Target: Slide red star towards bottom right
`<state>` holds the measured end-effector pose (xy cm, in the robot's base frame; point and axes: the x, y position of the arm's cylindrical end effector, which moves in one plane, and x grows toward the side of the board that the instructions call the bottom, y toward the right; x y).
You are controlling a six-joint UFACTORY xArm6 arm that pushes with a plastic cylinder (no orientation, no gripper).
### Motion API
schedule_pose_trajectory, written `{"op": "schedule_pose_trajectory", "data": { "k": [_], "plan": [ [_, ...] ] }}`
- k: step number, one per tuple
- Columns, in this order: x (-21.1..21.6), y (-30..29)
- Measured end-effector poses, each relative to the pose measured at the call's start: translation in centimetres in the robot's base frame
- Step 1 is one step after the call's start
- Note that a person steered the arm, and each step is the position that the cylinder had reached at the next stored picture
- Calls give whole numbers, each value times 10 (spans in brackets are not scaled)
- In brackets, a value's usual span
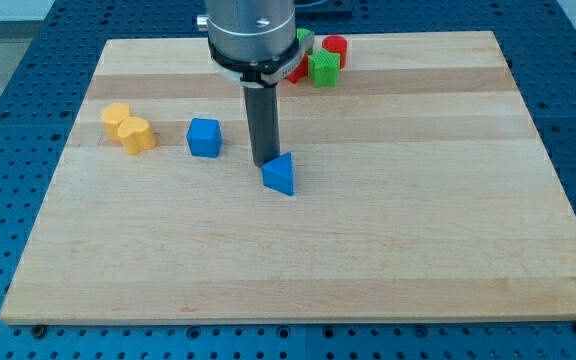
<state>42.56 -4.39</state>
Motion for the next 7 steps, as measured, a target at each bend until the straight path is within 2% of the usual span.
{"op": "schedule_pose_trajectory", "data": {
  "k": [1, 2, 3, 5, 6, 7],
  "plan": [
    [-56, -25],
    [-135, -52],
    [-191, -39],
    [-205, -3],
    [-176, 31],
    [-109, 58]
  ]
}}
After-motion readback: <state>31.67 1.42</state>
